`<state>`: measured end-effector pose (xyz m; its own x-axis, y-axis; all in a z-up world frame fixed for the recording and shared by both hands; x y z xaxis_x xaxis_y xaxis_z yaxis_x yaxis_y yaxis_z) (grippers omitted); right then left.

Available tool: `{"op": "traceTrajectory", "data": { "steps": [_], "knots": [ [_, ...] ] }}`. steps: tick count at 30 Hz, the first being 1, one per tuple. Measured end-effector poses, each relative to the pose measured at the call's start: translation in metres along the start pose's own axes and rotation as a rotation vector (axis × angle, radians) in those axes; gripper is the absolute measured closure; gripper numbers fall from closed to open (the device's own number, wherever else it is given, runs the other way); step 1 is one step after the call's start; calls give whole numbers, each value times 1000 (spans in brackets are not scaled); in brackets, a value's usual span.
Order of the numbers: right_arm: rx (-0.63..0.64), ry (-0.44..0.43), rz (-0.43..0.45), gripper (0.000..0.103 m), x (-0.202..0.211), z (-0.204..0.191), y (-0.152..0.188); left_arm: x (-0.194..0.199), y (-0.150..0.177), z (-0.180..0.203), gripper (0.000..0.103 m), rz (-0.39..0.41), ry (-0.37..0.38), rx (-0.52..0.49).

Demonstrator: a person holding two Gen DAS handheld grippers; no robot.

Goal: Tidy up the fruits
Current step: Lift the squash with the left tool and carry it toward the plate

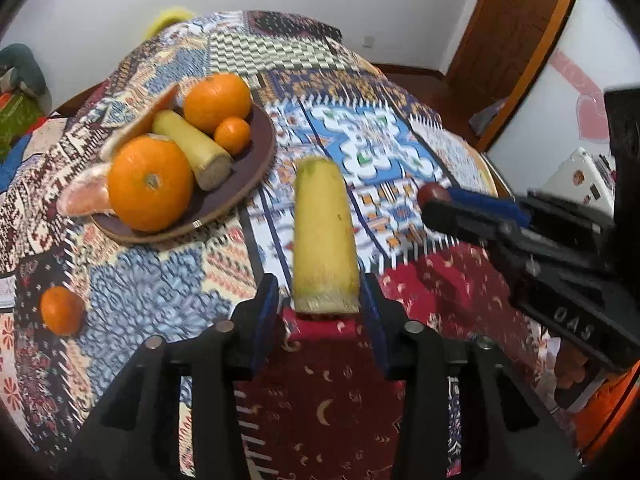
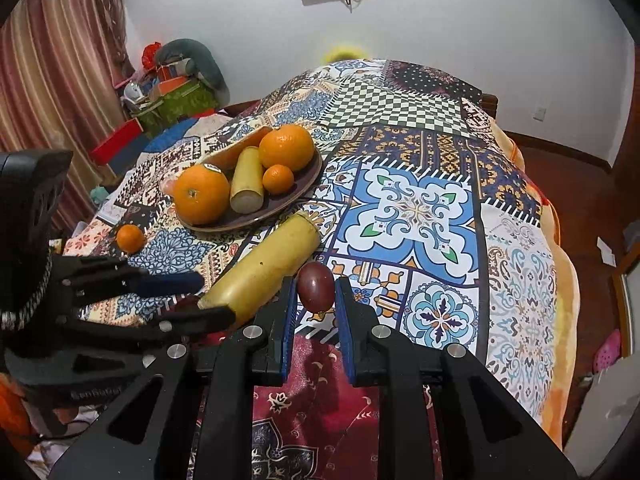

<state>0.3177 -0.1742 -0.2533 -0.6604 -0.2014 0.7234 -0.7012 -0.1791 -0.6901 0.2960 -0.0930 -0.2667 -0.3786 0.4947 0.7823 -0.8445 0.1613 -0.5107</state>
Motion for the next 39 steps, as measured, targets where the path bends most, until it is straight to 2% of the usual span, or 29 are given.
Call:
{"op": "traceTrajectory", "data": {
  "steps": [6,11,13,22,23,28,39],
  "knots": [
    [-13,0,10,85,1,3,-2,-10,-21,-2,60,-7,4,-7],
    [-33,-2,9,85,-1,9,-1,-33,-34,0,59,-31,15,-2],
    [-39,-1,8,85,-2,13,-1,-41,-39,1,59,-35,-11,-18],
    [-65,14,-6,85,-9,27,-1,-65,-45,-9,59,-69,-23,-20],
    [-67,15,-8,85,-10,28,-1,-66,-46,-9,63,-64,-30,-26],
    [-65,14,-7,85,-8,27,-1,-51,-46,-4,65,-24,12,-27],
    [-39,-6,31,85,4,8,-17,21,-48,3,65,119,22,-53]
  ]
}}
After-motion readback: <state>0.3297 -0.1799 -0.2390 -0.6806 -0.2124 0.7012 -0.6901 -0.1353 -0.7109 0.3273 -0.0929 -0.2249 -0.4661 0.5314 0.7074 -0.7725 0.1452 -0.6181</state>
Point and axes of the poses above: each gripper's, at about its wrist camera, not at the fingertips, and x roughly against the way its jaws point, z to its right, y to its underside, the point moved 7 cm from there along -x, roughly the way its jaws point, and after that the axes turned 15 degrees about y, right-handed, at the moved point
